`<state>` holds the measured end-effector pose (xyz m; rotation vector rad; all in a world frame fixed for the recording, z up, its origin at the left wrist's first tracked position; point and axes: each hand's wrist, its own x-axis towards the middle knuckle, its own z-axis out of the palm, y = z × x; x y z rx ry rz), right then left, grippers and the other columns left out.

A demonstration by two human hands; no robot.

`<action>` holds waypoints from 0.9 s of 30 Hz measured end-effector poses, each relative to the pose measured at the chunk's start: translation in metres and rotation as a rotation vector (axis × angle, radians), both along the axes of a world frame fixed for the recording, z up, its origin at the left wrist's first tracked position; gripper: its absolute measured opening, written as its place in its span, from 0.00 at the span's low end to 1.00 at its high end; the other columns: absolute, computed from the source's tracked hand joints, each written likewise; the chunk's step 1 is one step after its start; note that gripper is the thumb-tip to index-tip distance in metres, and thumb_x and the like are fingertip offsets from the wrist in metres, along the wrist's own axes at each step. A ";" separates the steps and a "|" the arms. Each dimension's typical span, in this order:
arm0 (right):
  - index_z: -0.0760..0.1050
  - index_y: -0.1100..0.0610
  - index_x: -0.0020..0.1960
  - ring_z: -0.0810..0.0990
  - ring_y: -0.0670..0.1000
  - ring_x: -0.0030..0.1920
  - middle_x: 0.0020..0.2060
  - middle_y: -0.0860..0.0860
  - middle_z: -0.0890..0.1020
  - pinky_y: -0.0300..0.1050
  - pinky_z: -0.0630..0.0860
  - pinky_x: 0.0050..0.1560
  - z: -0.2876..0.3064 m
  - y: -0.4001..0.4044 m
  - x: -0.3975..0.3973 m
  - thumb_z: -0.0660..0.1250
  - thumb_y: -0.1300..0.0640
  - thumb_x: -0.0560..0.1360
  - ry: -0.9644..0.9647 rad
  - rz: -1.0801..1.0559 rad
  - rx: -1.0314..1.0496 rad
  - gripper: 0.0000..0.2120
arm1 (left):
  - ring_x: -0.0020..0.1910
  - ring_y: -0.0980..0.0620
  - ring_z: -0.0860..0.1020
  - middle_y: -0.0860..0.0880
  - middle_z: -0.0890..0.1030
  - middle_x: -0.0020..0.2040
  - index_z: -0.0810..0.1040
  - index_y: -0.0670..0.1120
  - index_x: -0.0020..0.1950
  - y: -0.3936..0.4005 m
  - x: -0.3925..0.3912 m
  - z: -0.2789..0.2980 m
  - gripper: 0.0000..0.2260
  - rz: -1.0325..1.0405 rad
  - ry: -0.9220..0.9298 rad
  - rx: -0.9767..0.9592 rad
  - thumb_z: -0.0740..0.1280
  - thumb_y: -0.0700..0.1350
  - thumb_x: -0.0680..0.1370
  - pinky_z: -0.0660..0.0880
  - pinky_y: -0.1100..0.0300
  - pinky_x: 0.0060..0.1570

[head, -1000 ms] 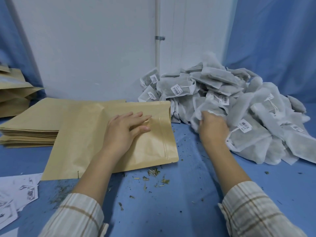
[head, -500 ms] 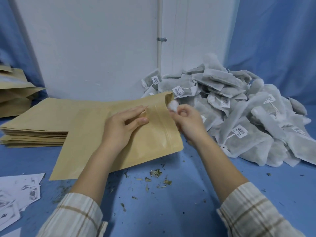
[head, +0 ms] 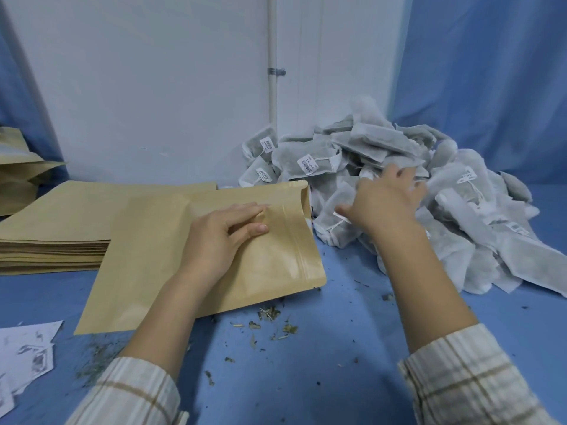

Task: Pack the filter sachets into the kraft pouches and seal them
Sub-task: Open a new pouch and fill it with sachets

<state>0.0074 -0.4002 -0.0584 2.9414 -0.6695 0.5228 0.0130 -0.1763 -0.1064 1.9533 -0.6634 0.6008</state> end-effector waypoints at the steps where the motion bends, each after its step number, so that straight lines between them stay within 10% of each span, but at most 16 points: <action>1: 0.69 0.52 0.67 0.50 0.65 0.72 0.71 0.62 0.56 0.65 0.52 0.68 0.002 -0.001 0.000 0.62 0.40 0.73 0.037 -0.106 0.004 0.27 | 0.51 0.79 0.72 0.80 0.74 0.44 0.77 0.67 0.49 0.000 0.000 0.000 0.17 -0.002 -0.004 0.013 0.73 0.45 0.70 0.62 0.82 0.50; 4: 0.62 0.55 0.72 0.45 0.69 0.72 0.73 0.68 0.44 0.67 0.53 0.68 0.003 -0.005 0.005 0.64 0.44 0.74 0.099 -0.231 0.250 0.30 | 0.52 0.79 0.71 0.79 0.74 0.44 0.77 0.69 0.49 0.000 0.001 -0.001 0.18 0.004 -0.004 0.022 0.73 0.45 0.70 0.61 0.82 0.52; 7: 0.67 0.61 0.67 0.66 0.63 0.67 0.67 0.70 0.62 0.47 0.72 0.51 -0.006 -0.007 0.009 0.63 0.58 0.75 0.117 -0.151 0.250 0.21 | 0.52 0.78 0.71 0.79 0.74 0.45 0.77 0.70 0.49 0.001 0.002 -0.003 0.18 0.008 0.004 0.029 0.73 0.46 0.70 0.61 0.82 0.52; 14: 0.75 0.64 0.45 0.77 0.61 0.51 0.49 0.61 0.80 0.45 0.70 0.44 -0.013 -0.011 0.007 0.60 0.68 0.72 -0.301 0.096 0.379 0.06 | 0.54 0.79 0.70 0.76 0.75 0.47 0.78 0.68 0.50 0.004 0.005 -0.004 0.17 0.048 0.020 0.016 0.74 0.46 0.70 0.61 0.82 0.54; 18: 0.83 0.54 0.45 0.81 0.49 0.39 0.38 0.50 0.83 0.44 0.79 0.45 0.006 -0.006 0.000 0.66 0.65 0.68 -0.618 0.381 1.050 0.11 | 0.54 0.77 0.71 0.71 0.76 0.51 0.77 0.68 0.49 0.005 0.004 -0.001 0.16 0.064 0.042 -0.025 0.74 0.46 0.70 0.62 0.82 0.55; 22: 0.82 0.57 0.45 0.83 0.47 0.35 0.36 0.51 0.85 0.35 0.77 0.35 0.003 -0.010 -0.010 0.68 0.71 0.68 -0.321 0.730 1.485 0.12 | 0.47 0.83 0.70 0.75 0.74 0.43 0.77 0.68 0.46 0.006 0.001 0.003 0.16 0.076 0.061 -0.077 0.74 0.45 0.70 0.61 0.85 0.47; 27: 0.83 0.50 0.38 0.81 0.43 0.33 0.31 0.48 0.83 0.33 0.78 0.36 -0.009 0.000 -0.005 0.68 0.70 0.67 -0.093 0.718 1.159 0.15 | 0.46 0.82 0.71 0.80 0.73 0.38 0.77 0.68 0.44 0.004 0.000 0.004 0.17 0.060 0.069 -0.096 0.73 0.43 0.70 0.62 0.84 0.46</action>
